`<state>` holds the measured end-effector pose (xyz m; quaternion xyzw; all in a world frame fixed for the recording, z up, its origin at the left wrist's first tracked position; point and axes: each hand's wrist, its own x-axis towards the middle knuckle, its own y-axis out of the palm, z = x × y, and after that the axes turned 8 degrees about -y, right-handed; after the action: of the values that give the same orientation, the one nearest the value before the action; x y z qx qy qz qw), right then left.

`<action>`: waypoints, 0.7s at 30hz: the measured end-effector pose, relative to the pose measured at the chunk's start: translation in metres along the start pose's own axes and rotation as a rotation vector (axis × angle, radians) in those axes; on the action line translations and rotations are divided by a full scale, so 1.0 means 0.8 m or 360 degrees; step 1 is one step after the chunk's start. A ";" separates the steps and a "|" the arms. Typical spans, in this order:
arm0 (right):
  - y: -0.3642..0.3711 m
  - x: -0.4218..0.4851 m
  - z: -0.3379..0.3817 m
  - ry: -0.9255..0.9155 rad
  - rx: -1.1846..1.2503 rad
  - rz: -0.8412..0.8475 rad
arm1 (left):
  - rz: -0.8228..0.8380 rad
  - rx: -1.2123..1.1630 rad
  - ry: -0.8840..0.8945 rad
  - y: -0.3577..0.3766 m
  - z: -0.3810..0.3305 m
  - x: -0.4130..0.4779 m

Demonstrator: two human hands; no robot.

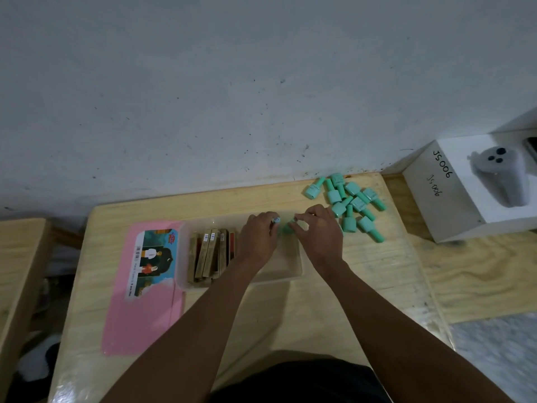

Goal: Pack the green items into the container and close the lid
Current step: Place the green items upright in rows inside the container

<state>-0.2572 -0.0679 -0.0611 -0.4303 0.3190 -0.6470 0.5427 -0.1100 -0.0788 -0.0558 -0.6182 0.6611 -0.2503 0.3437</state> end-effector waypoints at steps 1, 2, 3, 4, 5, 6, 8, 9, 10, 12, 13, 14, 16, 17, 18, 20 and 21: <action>0.000 0.000 0.001 0.0007 0.0021 0.0009 | -0.0021 0.0016 0.0003 0.001 0.000 -0.001; 0.000 0.001 0.001 0.0014 0.0044 0.0020 | -0.0044 0.0030 0.0004 0.002 0.000 -0.001; 0.000 0.001 0.002 0.0020 0.0064 0.0037 | -0.0064 0.0041 -0.0004 0.002 0.000 -0.002; -0.001 0.002 0.002 0.0022 0.0077 0.0055 | -0.0082 0.0048 -0.0010 0.003 0.000 -0.003; -0.002 0.002 0.003 0.0019 0.0085 0.0069 | -0.0095 0.0057 -0.0016 0.003 -0.001 -0.004; -0.005 0.002 0.003 0.0012 0.0092 0.0075 | -0.0107 0.0069 -0.0014 0.003 -0.001 -0.005; -0.009 0.002 0.002 -0.0006 0.0098 0.0065 | -0.0125 0.0105 -0.0001 0.003 0.000 -0.005; -0.013 0.002 0.001 -0.0019 0.0093 0.0053 | -0.0130 0.0120 0.0005 0.003 0.000 -0.005; -0.016 0.000 0.000 -0.0033 0.0085 0.0033 | -0.0135 0.0126 0.0015 0.003 0.000 -0.006; -0.027 -0.004 -0.006 -0.0052 0.0060 -0.0021 | -0.0155 0.0118 0.0035 0.001 -0.002 -0.006; -0.035 -0.008 -0.011 -0.0046 0.0049 -0.0052 | -0.0170 0.0110 0.0046 -0.001 -0.005 -0.007; -0.043 -0.013 -0.018 -0.0019 0.0044 -0.0083 | -0.0188 0.0093 0.0069 -0.004 -0.008 -0.008; -0.060 -0.026 -0.039 0.0116 0.0037 -0.0141 | -0.0216 0.0038 0.0161 -0.009 -0.022 -0.012; -0.068 -0.034 -0.055 0.0228 0.0032 -0.0143 | -0.0209 0.0001 0.0226 -0.010 -0.032 -0.014; -0.076 -0.042 -0.073 0.0362 0.0024 -0.0106 | -0.0175 -0.0038 0.0294 -0.010 -0.043 -0.016; -0.085 -0.057 -0.114 0.0652 0.0035 0.0080 | -0.0016 -0.0098 0.0402 -0.003 -0.069 -0.020; -0.088 -0.063 -0.132 0.0783 0.0061 0.0190 | 0.0096 -0.0129 0.0432 0.005 -0.080 -0.019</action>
<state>-0.3807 -0.0096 -0.0548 -0.2301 0.4540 -0.7050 0.4939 -0.1617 -0.0694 -0.0156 -0.5720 0.7293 -0.2942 0.2332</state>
